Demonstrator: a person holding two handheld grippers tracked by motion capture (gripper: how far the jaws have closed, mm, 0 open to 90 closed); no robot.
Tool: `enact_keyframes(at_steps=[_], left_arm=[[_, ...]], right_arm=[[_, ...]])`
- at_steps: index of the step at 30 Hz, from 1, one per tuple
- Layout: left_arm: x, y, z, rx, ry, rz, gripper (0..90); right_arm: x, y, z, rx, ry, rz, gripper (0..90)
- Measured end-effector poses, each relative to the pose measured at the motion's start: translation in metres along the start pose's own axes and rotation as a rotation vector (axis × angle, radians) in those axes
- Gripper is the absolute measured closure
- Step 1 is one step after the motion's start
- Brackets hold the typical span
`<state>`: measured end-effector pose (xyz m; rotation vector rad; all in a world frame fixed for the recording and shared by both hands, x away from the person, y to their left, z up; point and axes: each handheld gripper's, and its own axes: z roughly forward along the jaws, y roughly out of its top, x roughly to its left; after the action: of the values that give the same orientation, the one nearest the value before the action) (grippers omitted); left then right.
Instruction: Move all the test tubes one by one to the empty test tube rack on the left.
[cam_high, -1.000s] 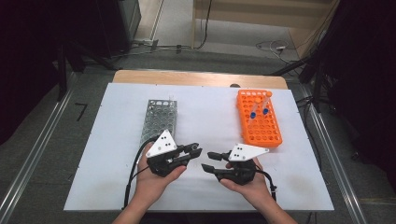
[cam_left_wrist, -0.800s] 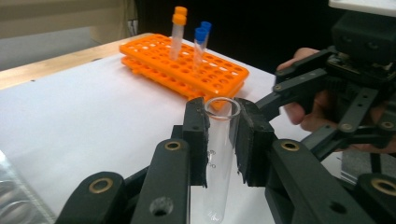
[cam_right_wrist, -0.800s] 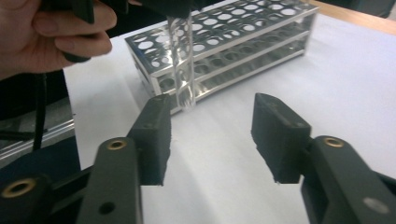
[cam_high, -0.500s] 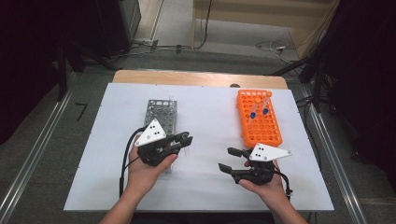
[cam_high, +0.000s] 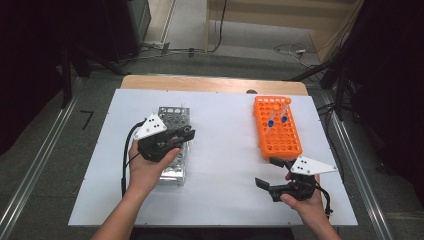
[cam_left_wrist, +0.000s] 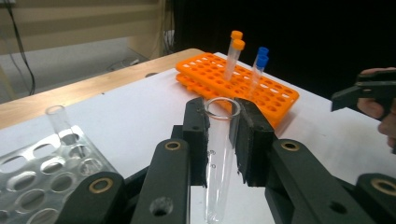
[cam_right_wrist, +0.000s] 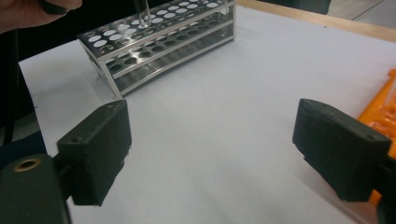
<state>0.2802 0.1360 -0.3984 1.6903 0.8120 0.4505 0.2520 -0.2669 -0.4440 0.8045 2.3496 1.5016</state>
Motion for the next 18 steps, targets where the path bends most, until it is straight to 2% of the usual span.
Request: enact_keyframes(at_steps=[7,18], left_arm=[[0.015,0.006,0.004,0.000,0.039,0.002,76.1],[0.039,0.016,0.015,-0.012,0.086,-0.017,76.1]], right_arm=[[-0.009,-0.011,-0.015,0.002,0.005,0.003,1.7],[-0.022,-0.019,-0.027,-0.011,0.001,0.027,0.0]])
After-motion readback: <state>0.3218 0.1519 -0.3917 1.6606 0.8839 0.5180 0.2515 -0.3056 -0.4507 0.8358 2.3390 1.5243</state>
